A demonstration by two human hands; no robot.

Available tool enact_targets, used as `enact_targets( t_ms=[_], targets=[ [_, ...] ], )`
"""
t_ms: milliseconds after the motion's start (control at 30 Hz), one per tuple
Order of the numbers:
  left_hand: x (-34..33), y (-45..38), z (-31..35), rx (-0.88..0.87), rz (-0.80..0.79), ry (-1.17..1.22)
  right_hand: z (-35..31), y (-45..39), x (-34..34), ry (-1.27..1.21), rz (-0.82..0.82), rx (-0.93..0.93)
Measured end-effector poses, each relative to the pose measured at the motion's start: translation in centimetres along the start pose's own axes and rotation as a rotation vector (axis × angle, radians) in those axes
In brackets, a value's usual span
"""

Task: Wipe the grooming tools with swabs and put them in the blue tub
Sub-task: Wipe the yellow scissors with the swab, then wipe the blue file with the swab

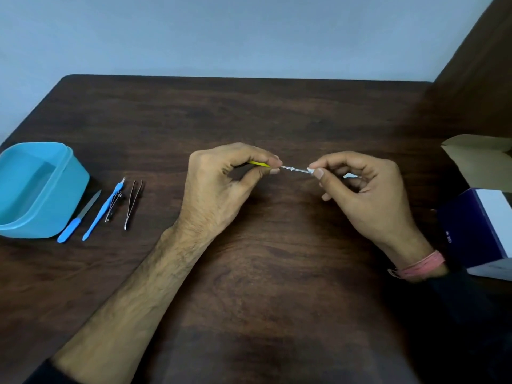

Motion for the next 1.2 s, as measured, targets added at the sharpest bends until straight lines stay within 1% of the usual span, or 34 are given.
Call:
enact_targets(
  t_ms=[100,167,300,433,533,600,700,767,867,1000,1100,1200],
  targets=[
    [0.0,-0.2,-0.1,0.017,0.024,0.005,0.6,-0.4,0.2,-0.014,0.056,-0.032],
    [0.0,-0.3,-0.7,0.114,0.049,0.059,1.0,-0.6,0.5,-0.004,0.079,-0.053],
    [0.3,-0.7,-1.9,0.307,0.100,0.247,1.0,-0.5,0.1,-0.013,0.098,-0.077],
    [-0.3,-0.3,-2.7,0.462,0.047,0.344,-0.2,0.4,-1.5,-0.018,0.082,-0.018],
    [-0.6,0.7,-2.4,0.542,0.000,0.405,-0.9,1.2,-3.1,-0.012,0.050,0.004],
    [-0.3,1.9,-1.8,0.573,0.001,0.429,-1.6,1.7,-3.7,-0.020,0.048,0.014],
    [0.0,4.3,-1.0,0.619,0.086,0.460,-2.5,2.3,-4.5,-0.074,0.085,-0.014],
    [-0.1,5.9,-0.3,0.656,0.140,0.495,-3.2,2.9,-5.2,-0.167,0.102,-0.059],
    [-0.3,7.8,1.0,0.666,0.199,0.549,-4.4,4.1,-6.6,-0.300,0.094,-0.101],
    [0.8,9.8,2.6,0.662,0.334,0.599,-5.9,5.6,-7.5,-0.414,0.121,-0.149],
    [3.9,10.6,3.1,0.642,0.467,0.615,-6.8,6.7,-7.8,-0.439,0.127,-0.173],
    [8.6,10.9,3.8,0.558,0.583,0.544,-8.0,7.2,-9.3,-0.468,0.104,-0.183]
  ],
)
Point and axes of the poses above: each hand's wrist, its own y-axis away from the middle knuckle, its own x-axis out of the back of the hand, z = x × y, the point moved 4 cm from there along -y, towards the middle knuckle, and after that the axes turned 8 degrees about x, right-handed, at the moved point
